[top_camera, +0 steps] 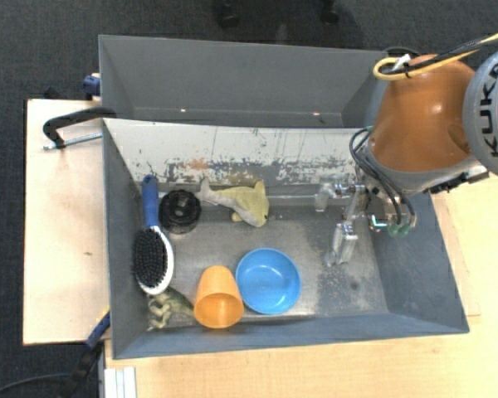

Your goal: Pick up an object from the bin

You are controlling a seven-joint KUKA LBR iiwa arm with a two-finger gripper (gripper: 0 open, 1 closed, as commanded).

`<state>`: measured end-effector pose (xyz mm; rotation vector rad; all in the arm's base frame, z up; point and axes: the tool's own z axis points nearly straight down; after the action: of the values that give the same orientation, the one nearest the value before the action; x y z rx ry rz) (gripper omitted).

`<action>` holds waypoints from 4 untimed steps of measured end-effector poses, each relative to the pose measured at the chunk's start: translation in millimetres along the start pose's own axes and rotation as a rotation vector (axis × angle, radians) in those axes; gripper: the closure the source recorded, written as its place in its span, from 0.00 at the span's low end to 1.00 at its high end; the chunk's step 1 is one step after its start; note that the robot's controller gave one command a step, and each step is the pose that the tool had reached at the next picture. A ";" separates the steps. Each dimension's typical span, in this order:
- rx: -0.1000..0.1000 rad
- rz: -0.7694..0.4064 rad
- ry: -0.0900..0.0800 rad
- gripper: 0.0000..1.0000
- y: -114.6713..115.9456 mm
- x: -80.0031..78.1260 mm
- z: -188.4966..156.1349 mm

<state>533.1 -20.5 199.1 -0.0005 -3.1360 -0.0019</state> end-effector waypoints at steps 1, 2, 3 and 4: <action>-0.001 -0.076 0.002 0.00 61.7 23.8 133.1; 0.003 -0.747 -0.011 0.00 56.3 39.4 98.1; 0.004 -1.118 -0.011 0.00 59.9 41.1 96.8; 0.004 -1.617 -0.006 0.00 49.8 39.9 129.7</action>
Offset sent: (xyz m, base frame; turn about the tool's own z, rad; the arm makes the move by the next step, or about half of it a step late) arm -0.0224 0.0588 -0.1291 -0.0716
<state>492.5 29.4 69.7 2.2734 -2.1717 -0.0021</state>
